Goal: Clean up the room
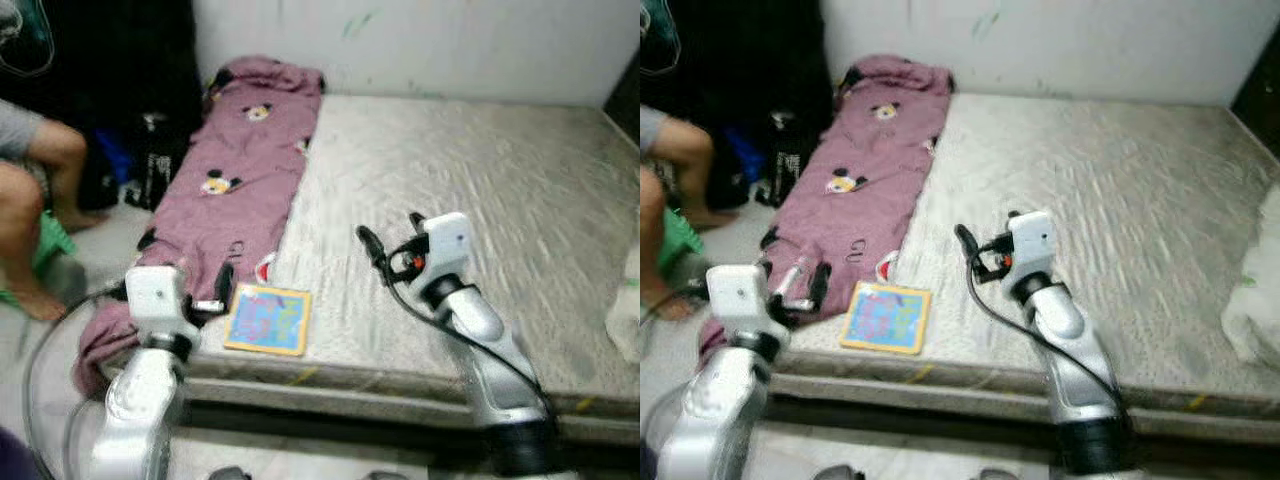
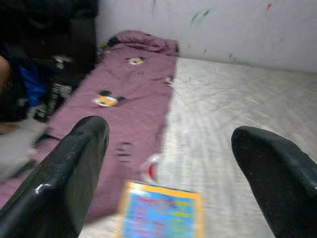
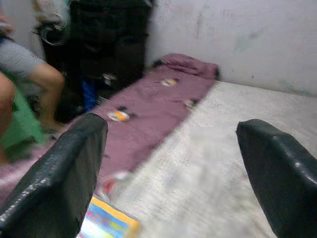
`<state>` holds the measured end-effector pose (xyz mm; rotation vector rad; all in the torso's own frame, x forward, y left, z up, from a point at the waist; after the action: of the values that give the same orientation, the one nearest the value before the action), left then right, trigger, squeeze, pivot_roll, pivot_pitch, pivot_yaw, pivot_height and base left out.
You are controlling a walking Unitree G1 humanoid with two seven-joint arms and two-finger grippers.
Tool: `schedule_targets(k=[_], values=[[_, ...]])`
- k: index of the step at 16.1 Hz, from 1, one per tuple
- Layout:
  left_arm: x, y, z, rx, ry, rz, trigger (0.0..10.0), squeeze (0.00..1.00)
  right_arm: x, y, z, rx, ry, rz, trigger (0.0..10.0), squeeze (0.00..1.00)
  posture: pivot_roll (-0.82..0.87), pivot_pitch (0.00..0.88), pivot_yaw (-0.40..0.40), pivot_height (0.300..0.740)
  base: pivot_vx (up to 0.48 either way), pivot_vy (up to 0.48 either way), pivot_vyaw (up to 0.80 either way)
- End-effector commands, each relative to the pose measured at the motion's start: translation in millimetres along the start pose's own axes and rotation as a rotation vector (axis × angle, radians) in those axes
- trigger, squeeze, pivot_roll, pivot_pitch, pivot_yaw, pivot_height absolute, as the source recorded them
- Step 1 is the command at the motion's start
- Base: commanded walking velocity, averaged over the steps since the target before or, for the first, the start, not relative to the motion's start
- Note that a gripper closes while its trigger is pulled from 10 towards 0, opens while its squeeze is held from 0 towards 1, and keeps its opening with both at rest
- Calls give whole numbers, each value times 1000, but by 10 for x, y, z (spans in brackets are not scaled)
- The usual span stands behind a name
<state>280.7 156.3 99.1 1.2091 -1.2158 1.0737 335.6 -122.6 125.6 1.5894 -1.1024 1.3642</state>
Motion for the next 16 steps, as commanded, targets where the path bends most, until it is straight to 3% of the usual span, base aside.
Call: schedule_targets(k=[1,14,16], values=[[19,-3,-22,3,-4,5,10000,0,54,-21,-10,7,-2,17,10000,0,-105,0,-5,740,0,0,0],[70,-10,5,-28,0,42,10000,0,49,-40,-19,11,1,20,10000,0,-102,0,-4,740,0,0,0],[132,0,49,-60,27,79,10000,0,53,-48,-20,12,1,22,10000,0,-103,0,-2,740,401,0,0]])
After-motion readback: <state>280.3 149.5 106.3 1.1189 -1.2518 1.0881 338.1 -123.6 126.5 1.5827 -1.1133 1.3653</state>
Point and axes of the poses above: a point about 5 cm out from each wrist's last joint towards the gripper, its own y axis pointing back from the gripper into the wrist, its own x axis along the axis of the wrist's last joint, z = x × y, the point moved 5 cm from there along -y, pointing out of the wrist towards the gripper, and after that the axes turned 9 degrees about -y, right-handed, at the moved point
